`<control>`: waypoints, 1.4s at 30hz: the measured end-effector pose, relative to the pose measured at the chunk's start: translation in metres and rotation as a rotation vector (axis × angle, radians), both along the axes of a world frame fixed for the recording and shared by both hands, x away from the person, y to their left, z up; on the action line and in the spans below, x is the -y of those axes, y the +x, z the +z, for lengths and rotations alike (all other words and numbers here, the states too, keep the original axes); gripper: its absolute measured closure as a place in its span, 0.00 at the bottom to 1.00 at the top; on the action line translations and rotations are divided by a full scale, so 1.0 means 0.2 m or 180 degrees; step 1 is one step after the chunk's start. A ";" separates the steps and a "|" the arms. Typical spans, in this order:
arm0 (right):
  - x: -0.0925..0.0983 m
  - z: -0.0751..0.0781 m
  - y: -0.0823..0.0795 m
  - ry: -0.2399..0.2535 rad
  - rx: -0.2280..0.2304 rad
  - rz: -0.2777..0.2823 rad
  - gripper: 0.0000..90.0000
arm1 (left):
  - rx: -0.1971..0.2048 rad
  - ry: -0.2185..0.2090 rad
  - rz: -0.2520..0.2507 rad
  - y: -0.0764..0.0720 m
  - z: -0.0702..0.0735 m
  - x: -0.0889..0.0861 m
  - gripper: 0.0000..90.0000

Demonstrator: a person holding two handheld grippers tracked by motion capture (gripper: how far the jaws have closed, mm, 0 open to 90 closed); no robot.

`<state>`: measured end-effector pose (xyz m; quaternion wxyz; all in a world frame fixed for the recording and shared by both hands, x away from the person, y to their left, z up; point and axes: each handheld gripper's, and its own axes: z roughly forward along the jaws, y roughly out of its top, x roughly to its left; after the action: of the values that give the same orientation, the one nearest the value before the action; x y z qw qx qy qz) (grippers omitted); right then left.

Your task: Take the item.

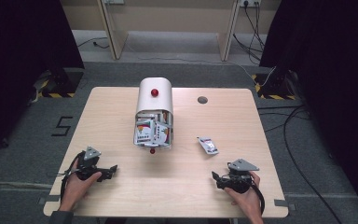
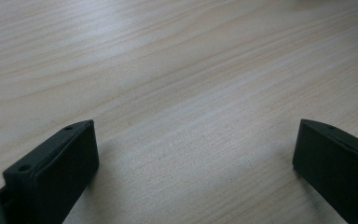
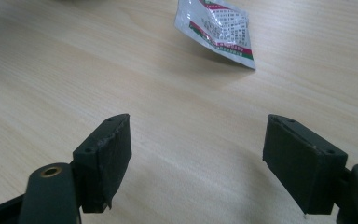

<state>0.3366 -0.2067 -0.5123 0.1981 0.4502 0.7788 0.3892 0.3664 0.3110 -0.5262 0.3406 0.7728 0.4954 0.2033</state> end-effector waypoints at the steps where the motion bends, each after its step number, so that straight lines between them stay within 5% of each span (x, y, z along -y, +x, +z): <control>1: 0.00 0.00 -0.01 -0.0003 -0.0007 -0.0007 0.27 | 0.0000 0.0000 0.0001 0.00 0.00 0.00 0.00; 20: 0.03 -0.02 -0.10 -0.0191 -0.0189 0.0010 0.18 | 0.0000 -0.0001 0.0000 0.00 0.00 0.00 0.00; 29: 0.04 -0.03 -0.16 -0.0293 -0.0163 0.0153 0.16 | 0.0000 -0.0001 -0.0001 0.00 0.00 0.00 0.00; 42: 0.08 -0.05 -0.24 -0.0198 -0.0037 0.0118 0.16 | 0.0001 0.0001 0.0000 0.00 0.00 0.00 0.00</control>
<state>0.2880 -0.2223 -0.5224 0.2002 0.4315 0.7999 0.3657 0.3661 0.3109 -0.5262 0.3405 0.7728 0.4954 0.2035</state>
